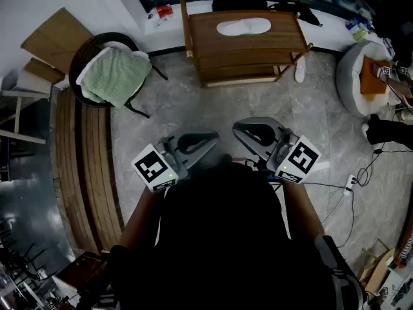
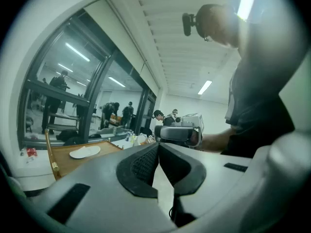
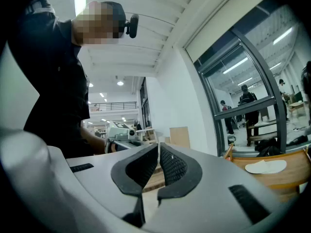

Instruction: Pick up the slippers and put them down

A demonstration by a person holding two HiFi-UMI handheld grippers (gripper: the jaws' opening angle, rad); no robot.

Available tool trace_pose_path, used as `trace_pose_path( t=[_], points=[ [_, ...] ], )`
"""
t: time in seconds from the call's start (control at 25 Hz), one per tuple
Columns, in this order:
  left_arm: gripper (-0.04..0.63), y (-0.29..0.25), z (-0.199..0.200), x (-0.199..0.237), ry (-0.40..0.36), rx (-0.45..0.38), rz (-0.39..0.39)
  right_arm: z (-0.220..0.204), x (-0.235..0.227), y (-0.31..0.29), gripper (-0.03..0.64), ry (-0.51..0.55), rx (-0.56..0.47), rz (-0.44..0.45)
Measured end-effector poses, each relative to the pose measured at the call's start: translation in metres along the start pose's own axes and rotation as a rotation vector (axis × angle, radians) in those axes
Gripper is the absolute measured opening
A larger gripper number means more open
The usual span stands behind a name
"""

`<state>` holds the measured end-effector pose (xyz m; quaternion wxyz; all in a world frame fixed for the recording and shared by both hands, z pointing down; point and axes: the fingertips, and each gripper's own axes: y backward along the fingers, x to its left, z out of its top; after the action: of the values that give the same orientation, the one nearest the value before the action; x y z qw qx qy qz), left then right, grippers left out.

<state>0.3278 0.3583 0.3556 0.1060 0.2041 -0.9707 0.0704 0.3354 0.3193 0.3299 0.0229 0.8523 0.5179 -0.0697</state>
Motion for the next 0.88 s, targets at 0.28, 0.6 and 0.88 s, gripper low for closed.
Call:
trace_pose_path(
  t=[0.28, 0.6, 0.88],
  points=[
    [0.011, -0.001, 0.001, 0.001, 0.006, 0.003, -0.004, -0.003, 0.0, -0.002, 0.031, -0.044, -0.013, 0.016],
    [0.011, -0.005, 0.009, 0.002, 0.009, -0.011, -0.01, 0.0, 0.0, -0.002, 0.031, -0.02, -0.029, 0.023],
    [0.011, -0.011, 0.003, 0.0, 0.021, 0.003, -0.016, -0.017, 0.0, 0.0, 0.031, -0.01, 0.032, 0.011]
  ],
)
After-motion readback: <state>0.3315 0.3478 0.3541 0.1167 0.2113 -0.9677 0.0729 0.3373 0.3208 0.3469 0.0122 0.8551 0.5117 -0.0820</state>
